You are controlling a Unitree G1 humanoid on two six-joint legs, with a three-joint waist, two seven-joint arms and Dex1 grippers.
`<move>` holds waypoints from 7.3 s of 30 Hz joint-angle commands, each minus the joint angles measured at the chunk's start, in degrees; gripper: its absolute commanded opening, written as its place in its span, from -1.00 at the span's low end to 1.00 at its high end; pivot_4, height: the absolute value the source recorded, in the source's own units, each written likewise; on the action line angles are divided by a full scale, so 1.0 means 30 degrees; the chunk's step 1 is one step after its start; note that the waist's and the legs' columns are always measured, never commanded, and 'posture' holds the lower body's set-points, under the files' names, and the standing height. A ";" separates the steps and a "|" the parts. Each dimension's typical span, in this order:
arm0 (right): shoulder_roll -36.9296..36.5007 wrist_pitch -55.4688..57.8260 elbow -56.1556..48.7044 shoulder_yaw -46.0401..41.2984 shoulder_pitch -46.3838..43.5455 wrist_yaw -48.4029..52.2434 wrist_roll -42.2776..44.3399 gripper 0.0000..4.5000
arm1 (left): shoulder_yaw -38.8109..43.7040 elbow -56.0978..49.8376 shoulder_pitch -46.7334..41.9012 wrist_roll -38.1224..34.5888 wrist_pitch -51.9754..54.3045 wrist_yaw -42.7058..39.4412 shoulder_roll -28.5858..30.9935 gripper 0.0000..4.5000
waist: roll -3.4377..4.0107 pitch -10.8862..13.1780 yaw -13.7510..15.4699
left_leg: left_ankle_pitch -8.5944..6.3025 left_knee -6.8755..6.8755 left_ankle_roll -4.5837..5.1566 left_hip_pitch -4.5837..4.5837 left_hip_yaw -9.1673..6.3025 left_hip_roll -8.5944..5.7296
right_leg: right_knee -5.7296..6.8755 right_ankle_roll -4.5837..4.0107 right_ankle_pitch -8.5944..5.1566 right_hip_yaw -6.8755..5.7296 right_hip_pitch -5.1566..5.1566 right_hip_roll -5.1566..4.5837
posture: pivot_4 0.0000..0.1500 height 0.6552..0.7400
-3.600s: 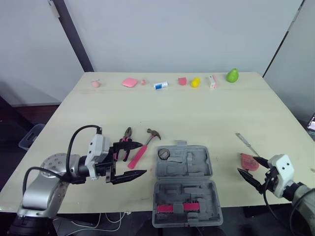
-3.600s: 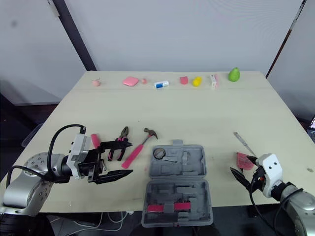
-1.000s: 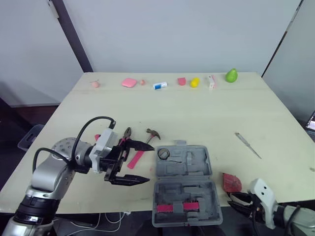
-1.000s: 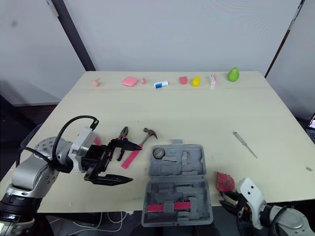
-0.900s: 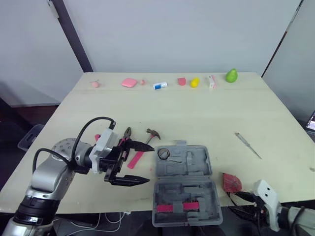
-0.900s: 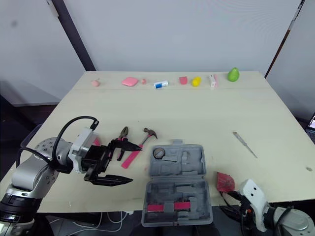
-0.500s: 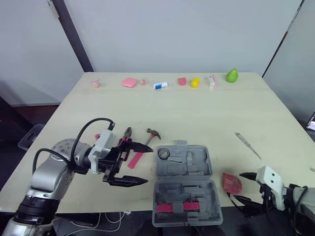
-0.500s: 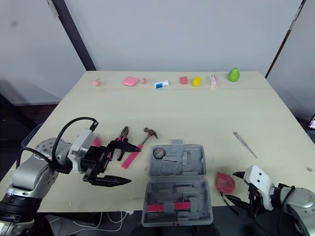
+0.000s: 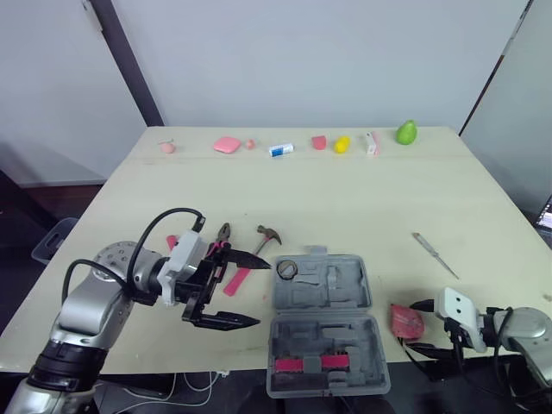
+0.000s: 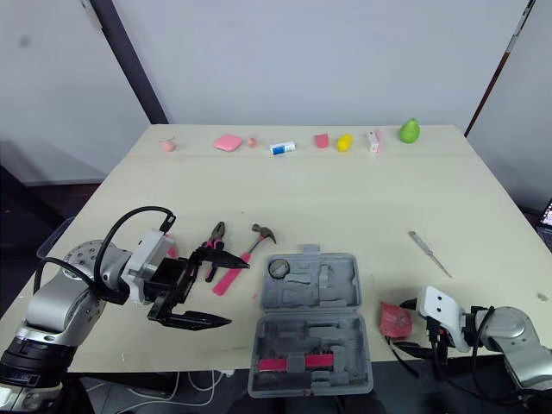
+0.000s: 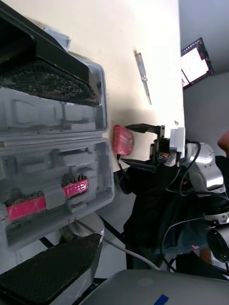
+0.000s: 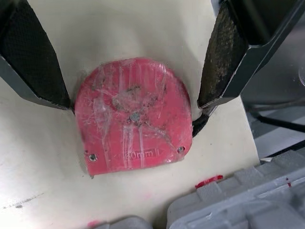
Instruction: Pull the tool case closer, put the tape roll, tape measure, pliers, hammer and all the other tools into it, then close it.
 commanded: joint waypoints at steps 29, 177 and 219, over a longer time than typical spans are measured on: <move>-0.1912 0.2344 -0.3289 0.0642 -0.4004 0.1958 -0.0427 0.30 | 0.1224 -0.0092 0.1265 -0.0352 -0.0530 0.0000 0.0046 1.00 | 0.0048 0.0029 -0.0027 | 0.0000 -0.0001 0.0000 0.0009 -0.0010 0.0012 | 0.0012 -0.0002 0.0002 -0.0007 -0.0006 0.0015 | 1.00 1.00; 0.5626 -0.1299 -0.4316 -0.9256 0.7152 -0.5083 0.7127 0.98 | 0.9649 0.3840 0.8605 0.1960 -0.2756 1.4766 -0.5484 1.00 | -0.0027 -0.0071 -0.0003 | -0.0002 -0.0119 0.0000 0.0084 0.0046 0.0035 | -0.0038 -0.0065 -0.0049 0.0015 0.0019 -0.0146 | 1.00 1.00; 0.2582 0.4064 -0.6938 -0.2910 -0.3789 -0.0967 0.7569 0.98 | 0.2541 0.5173 -0.2283 0.8021 0.9966 2.6651 -0.9625 1.00 | -0.0045 -0.0059 0.0026 | 0.0000 -0.0065 -0.0004 0.0002 -0.0075 -0.0040 | -0.0007 0.0013 0.0017 -0.0065 0.0020 -0.0106 | 1.00 1.00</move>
